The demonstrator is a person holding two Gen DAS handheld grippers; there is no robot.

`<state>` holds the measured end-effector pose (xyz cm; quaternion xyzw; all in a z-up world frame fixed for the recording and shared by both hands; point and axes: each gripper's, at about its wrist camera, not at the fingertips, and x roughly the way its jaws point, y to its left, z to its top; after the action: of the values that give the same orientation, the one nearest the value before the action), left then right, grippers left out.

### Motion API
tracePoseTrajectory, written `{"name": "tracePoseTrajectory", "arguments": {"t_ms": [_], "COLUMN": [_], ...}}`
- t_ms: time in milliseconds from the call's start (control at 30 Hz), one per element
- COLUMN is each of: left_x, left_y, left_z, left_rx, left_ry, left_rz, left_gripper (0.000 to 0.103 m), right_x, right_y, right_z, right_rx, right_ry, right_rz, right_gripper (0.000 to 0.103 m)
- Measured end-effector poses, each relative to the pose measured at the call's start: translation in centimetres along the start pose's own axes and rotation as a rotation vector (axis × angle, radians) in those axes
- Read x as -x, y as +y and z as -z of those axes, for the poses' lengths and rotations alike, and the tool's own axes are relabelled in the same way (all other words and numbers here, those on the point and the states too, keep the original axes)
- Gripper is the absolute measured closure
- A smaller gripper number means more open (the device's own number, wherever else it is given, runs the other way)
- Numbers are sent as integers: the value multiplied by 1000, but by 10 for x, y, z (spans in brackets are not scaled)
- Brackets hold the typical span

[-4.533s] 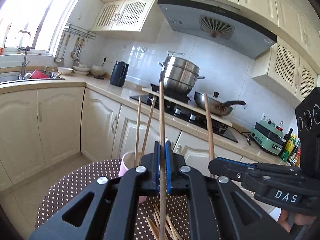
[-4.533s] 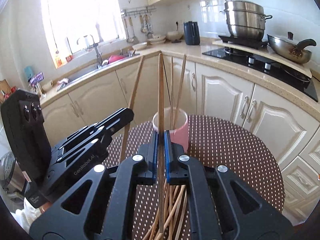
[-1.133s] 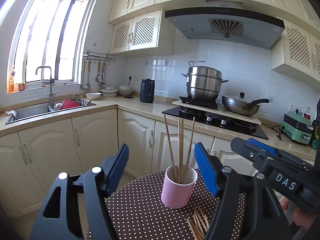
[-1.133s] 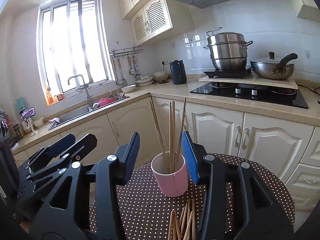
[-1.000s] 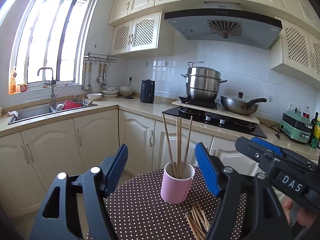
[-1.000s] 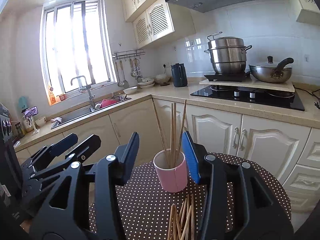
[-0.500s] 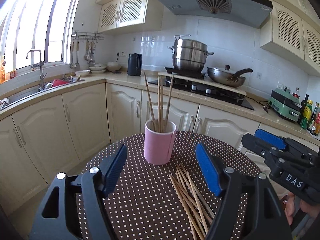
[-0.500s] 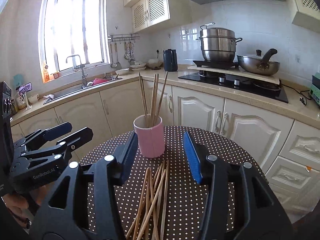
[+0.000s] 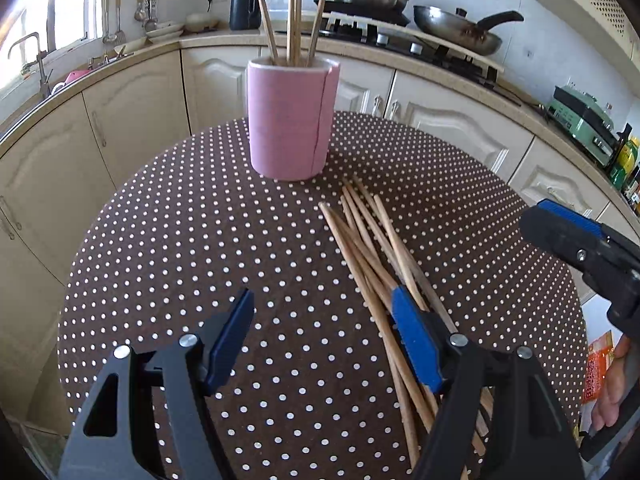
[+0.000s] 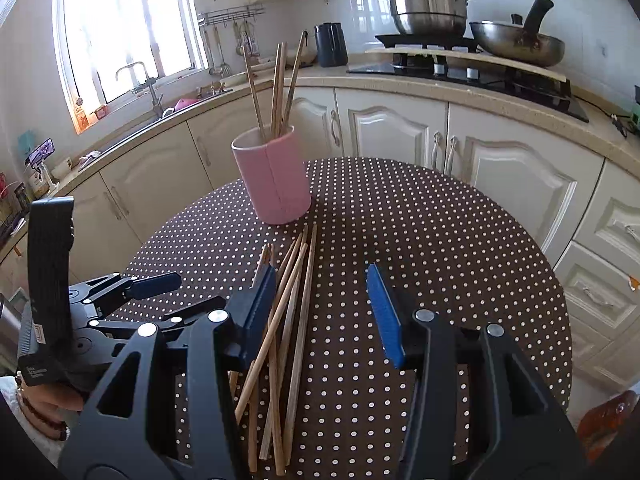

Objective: Organize utensils

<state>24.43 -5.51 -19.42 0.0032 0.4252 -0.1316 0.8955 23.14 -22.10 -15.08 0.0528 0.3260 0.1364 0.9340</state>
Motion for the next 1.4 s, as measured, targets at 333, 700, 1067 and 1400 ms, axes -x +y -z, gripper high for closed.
{"name": "tracePoseTrajectory", "arguments": {"t_ms": [333,700,1067,1400], "left_x": [-32,-30,-20,-25], "left_y": [-11,6,23,28], "left_z": [-5,-7,-1,-8], "left_rx": [-29,-10,-2,-32], "left_ry": [65,85,128,142], "left_rz": [-50,6,-15,-88], "left_gripper": [33,41,41,81], "right_x": [-24,-39,-48,-74], "right_y": [-9,-11,-4,0], "right_z": [15,19,18,2], "right_rx": [-15,-16,-4,-6], "right_ry": [69,110,153,309], "right_rz": [-28,-41,-44,-68], "right_gripper": [56,56,56,56]}}
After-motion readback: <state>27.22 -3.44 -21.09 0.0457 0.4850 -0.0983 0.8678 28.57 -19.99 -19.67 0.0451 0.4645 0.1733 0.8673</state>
